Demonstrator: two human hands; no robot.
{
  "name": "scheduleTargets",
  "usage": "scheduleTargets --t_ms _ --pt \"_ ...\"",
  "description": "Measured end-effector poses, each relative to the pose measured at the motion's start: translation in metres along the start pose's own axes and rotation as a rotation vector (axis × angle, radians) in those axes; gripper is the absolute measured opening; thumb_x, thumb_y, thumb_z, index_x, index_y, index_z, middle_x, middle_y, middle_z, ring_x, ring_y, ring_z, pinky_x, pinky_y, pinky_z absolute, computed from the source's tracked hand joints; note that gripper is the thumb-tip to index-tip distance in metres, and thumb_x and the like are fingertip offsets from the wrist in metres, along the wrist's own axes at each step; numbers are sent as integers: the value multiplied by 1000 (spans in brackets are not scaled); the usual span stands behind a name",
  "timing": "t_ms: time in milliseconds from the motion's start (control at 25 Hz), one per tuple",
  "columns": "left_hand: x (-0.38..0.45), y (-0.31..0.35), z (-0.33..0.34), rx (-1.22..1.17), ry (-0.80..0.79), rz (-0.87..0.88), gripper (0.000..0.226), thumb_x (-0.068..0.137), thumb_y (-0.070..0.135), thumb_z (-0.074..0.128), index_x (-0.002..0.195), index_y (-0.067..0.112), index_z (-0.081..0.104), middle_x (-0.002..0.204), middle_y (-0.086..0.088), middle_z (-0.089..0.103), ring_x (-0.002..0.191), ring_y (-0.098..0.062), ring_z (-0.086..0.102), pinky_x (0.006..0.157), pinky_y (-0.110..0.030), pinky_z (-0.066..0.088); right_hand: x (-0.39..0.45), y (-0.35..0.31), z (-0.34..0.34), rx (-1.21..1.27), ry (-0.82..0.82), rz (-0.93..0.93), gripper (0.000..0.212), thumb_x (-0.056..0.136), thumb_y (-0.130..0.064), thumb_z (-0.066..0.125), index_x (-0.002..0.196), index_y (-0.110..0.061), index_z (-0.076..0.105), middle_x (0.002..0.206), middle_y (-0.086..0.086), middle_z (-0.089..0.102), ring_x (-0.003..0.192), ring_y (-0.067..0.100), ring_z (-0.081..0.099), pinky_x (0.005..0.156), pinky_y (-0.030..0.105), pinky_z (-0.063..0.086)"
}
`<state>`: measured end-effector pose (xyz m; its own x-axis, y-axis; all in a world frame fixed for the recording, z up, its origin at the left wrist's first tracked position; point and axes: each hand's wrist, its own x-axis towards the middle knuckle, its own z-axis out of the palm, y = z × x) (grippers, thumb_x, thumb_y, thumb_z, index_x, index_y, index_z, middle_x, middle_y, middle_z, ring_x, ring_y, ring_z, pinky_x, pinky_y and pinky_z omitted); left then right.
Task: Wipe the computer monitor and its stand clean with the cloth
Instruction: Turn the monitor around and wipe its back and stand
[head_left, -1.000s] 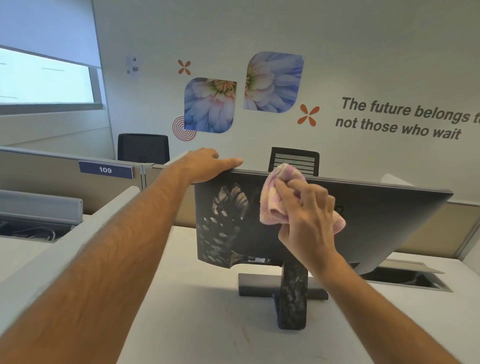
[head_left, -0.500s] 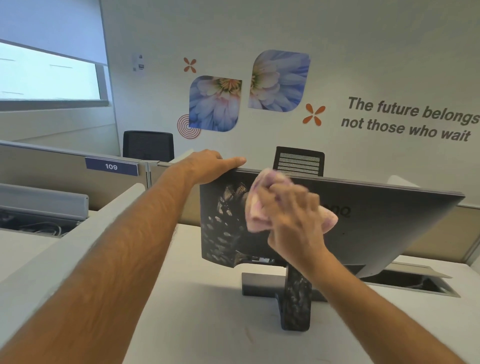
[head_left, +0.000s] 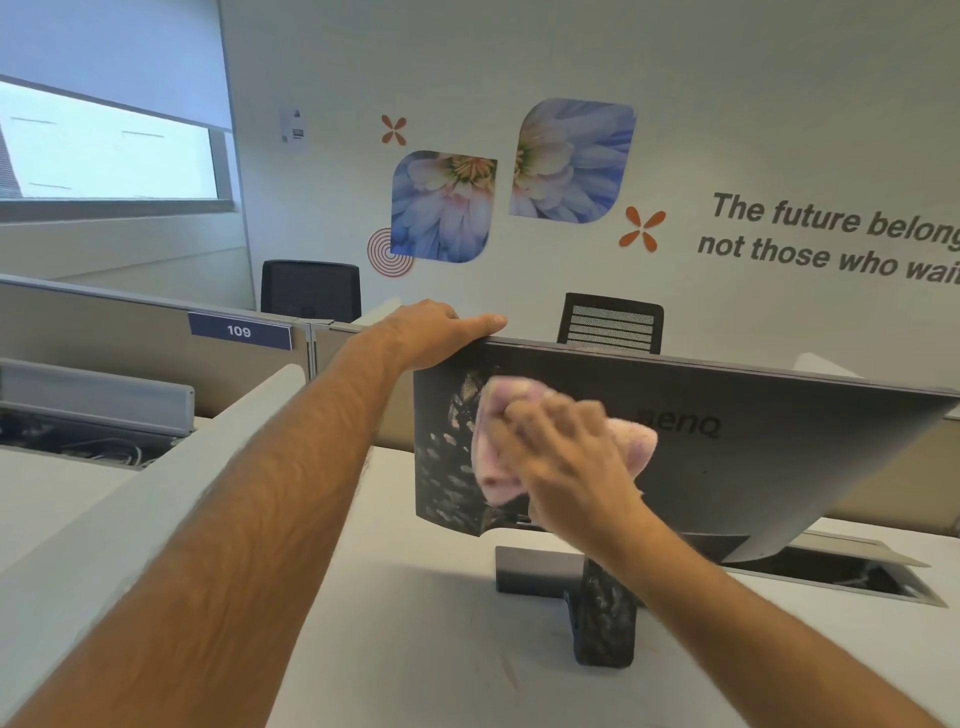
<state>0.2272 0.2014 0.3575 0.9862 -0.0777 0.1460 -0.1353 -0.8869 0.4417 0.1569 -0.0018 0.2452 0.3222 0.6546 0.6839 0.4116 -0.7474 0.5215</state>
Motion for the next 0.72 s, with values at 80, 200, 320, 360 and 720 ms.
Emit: scheduleTargets --t_ms 80,200,320,360,720 --pt "1 -1 0 -5 -3 2 84 86 83 33 132 17 58 137 -9 56 118 -28 52 98 -41 38 -9 -5 2 -14 -79 -122 60 75 -15 51 134 -13 59 124 8 54 104 30 49 75 44 45" --pt "3 0 1 -7 0 7 83 85 83 35 129 17 60 133 -8 57 109 -26 51 97 -40 40 14 10 -8 77 120 198 55 78 -17 48 131 -12 64 126 8 53 109 30 48 79 44 40" --pt "6 -2 2 1 3 21 82 86 83 33 129 18 61 134 -9 57 108 -26 52 96 -40 41 31 14 -13 70 193 356 59 74 -17 64 133 -10 63 122 12 60 110 31 47 81 45 38" --pt "5 -2 2 -12 6 21 83 87 81 33 131 17 59 137 -9 56 113 -27 52 100 -41 40 29 7 -10 48 136 263 63 71 -16 67 134 -11 61 122 12 60 108 32 48 79 45 39" --pt "-12 -16 9 -1104 -69 -54 44 103 51 39 126 24 66 125 -9 68 110 -26 66 95 -39 53 38 10 -14 104 213 407 68 68 -19 77 134 -10 62 124 14 62 111 30 46 83 47 44"
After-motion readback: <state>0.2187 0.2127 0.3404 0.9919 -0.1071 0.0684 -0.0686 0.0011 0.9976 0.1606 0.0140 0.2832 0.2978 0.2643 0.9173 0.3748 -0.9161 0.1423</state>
